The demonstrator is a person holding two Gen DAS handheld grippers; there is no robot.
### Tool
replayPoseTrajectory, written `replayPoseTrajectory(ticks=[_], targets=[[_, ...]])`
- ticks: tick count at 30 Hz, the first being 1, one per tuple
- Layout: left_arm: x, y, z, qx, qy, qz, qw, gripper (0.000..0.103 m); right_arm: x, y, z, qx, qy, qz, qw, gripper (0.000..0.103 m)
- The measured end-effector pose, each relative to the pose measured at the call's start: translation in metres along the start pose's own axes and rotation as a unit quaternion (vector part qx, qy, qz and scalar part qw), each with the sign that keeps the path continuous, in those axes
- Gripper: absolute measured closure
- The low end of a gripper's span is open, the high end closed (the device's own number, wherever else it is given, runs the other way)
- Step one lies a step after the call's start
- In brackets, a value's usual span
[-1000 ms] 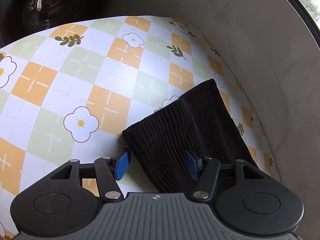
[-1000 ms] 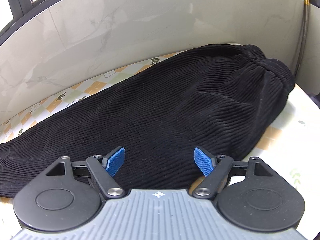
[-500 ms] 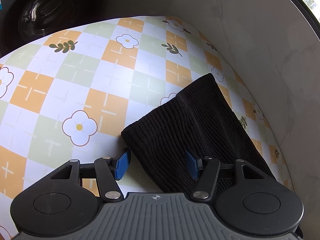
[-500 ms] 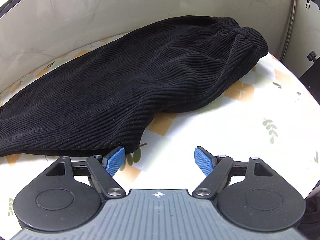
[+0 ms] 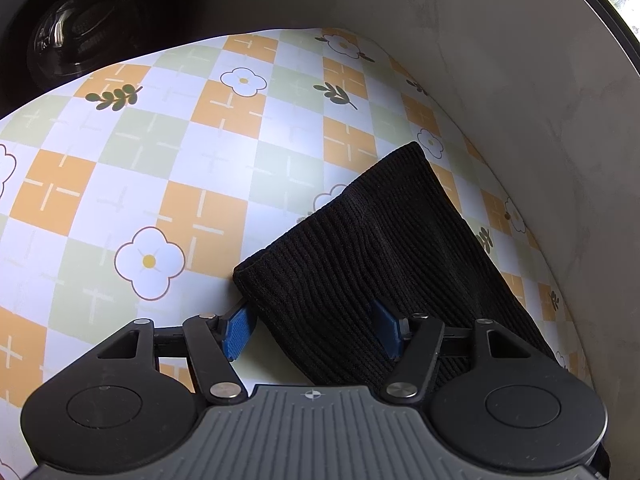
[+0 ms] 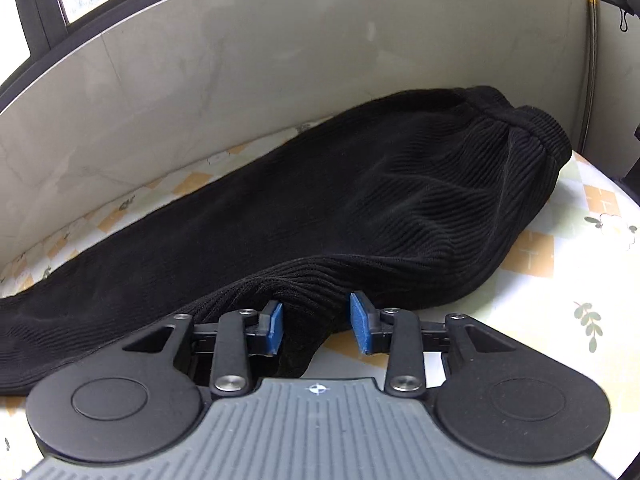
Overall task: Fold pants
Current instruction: 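Close both grippers on the pants edge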
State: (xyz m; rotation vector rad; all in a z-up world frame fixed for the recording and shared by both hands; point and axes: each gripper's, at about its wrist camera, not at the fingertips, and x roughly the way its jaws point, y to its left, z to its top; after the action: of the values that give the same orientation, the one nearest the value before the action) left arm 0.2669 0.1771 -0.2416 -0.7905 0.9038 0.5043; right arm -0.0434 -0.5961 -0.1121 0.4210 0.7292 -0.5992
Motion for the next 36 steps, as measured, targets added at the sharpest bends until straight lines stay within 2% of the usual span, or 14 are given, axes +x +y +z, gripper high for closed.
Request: replayPoseTrajectory(ticks=[3,7,12,14,15,16,17,19,20,21,22,27,31,36], targets=[[0.0,0.002,0.001,-0.007,0.001,-0.007,1.0,0.037,0.006,0.0,0.001,0.012,0.014,-0.005,1.0,0.065],[-0.001,0.005,0.002,-0.01,0.007,-0.012,0.9999,0.037,0.016,-0.011,-0.006,0.052,0.042,-0.009,0.998,0.058],[-0.01,0.009,0.001,-0.006,0.014,-0.029,0.9995,0.041,0.017,-0.013,-0.022,0.058,0.073,-0.016,0.996,0.058],[-0.014,0.01,0.0,-0.002,0.015,-0.039,0.9991,0.059,0.016,-0.013,-0.027,0.057,0.079,-0.018,0.995,0.058],[-0.015,0.009,0.0,0.001,0.016,-0.042,0.999,0.063,0.015,-0.01,-0.031,0.056,0.081,-0.02,0.995,0.058],[-0.016,0.009,-0.001,0.004,0.019,-0.046,0.9988,0.076,0.016,-0.01,-0.032,0.055,0.085,-0.022,0.995,0.058],[-0.015,0.009,-0.001,0.003,0.022,-0.049,0.9986,0.083,0.016,-0.01,-0.033,0.055,0.088,-0.023,0.994,0.058],[-0.014,0.011,0.0,-0.002,0.023,-0.051,0.9984,0.087,0.016,-0.009,-0.033,0.051,0.089,-0.023,0.994,0.06],[-0.013,0.011,0.001,-0.005,0.023,-0.051,0.9984,0.094,0.016,-0.008,-0.032,0.047,0.087,-0.025,0.995,0.064],[-0.013,0.011,0.001,-0.007,0.022,-0.051,0.9984,0.095,0.015,-0.007,-0.03,0.041,0.081,-0.026,0.996,0.082],[-0.014,0.012,0.003,-0.01,0.019,-0.054,0.9983,0.097,0.013,-0.006,-0.027,0.037,0.076,-0.021,0.996,0.09],[-0.026,0.007,0.012,-0.018,-0.005,-0.064,0.9978,0.098,-0.02,-0.003,-0.003,0.033,0.005,-0.01,0.999,0.091],[-0.028,-0.001,0.018,-0.021,-0.015,-0.069,0.9973,0.098,-0.034,-0.003,0.008,0.045,-0.004,-0.013,0.999,0.092],[-0.022,0.003,0.017,-0.036,-0.008,-0.065,0.9972,0.098,-0.036,0.0,0.008,0.046,0.0,-0.021,0.999,0.092]])
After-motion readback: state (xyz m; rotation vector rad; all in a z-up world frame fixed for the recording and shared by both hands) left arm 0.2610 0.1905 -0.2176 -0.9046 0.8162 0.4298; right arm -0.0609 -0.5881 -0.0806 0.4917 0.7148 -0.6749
